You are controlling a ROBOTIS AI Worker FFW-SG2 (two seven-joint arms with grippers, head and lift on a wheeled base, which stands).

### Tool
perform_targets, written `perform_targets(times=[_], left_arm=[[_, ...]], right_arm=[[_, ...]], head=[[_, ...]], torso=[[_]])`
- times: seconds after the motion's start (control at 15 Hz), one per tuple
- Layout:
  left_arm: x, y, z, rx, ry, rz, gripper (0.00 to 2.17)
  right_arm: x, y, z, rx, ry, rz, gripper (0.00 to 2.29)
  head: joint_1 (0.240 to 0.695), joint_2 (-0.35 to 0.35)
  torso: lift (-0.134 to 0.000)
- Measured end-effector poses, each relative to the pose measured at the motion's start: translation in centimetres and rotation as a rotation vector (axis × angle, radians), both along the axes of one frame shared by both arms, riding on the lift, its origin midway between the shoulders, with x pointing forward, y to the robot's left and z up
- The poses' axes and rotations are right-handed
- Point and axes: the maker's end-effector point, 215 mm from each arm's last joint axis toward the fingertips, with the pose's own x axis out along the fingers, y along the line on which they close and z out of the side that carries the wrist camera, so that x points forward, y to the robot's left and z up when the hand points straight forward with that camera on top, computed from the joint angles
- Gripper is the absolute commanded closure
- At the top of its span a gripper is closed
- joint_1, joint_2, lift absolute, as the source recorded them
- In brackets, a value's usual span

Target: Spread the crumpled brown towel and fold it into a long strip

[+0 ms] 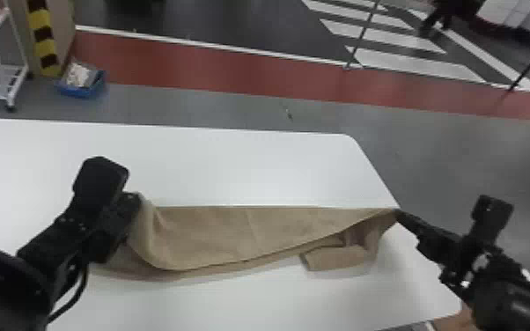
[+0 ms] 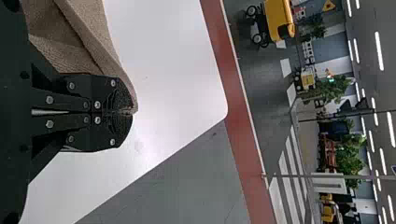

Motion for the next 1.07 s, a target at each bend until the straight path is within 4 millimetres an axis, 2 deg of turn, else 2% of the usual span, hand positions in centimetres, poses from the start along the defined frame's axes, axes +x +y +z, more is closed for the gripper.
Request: perform_targets(times=[0.27,0.47,0.53,0.6,0.67,0.73,0.87,1.0,1.07], left_arm=[[2.9,-1.6,1.5,0.030,-0.135,0.030,2.00],[4.9,-0.6,1.2,0.108,-0.165,0.085,1.98],[5.3,0.1,1.0,0.128,-0.168,0.106,1.57],[5.7,0.6,0.7,0.141,-0.162,0.119,0.96],[5.8,0.9,0.1,0.156,-0.148,0.125,0.15],[5.7,1.2,-0.5,0.168,-0.136,0.127,0.00],[5.1,2.2,-1.5,0.172,-0.120,0.138,0.00],[4.1,4.6,-1.3,0.156,-0.128,0.172,0.00],[3.5,5.7,-0.8,0.151,-0.142,0.184,0.08]], right_arm=[[-2.2,-2.8,-1.8,0.018,0.026,-0.064,1.51],[-3.3,-4.3,-2.7,0.028,0.040,-0.103,1.51],[-3.6,-4.7,-2.8,0.029,0.043,-0.115,1.51],[-3.8,-5.0,-2.9,0.031,0.044,-0.121,1.51],[-4.0,-5.1,-3.0,0.035,0.044,-0.123,1.51],[-4.0,-5.1,-3.0,0.038,0.044,-0.122,1.51],[-3.8,-4.7,-2.7,0.042,0.039,-0.114,1.51],[-3.5,-4.3,-2.2,0.043,0.030,-0.104,1.51],[-3.3,-4.1,-2.1,0.044,0.026,-0.100,1.51]], head=[[0.695,-0.350],[0.695,-0.350],[0.695,-0.350],[0.695,-0.350],[0.695,-0.350],[0.695,-0.350],[0.695,-0.350],[0.695,-0.350],[0.695,-0.350]], torso=[[-0.123],[-0.123],[-0.123],[-0.123],[-0.123],[-0.123],[-0.123],[-0.123],[-0.123]])
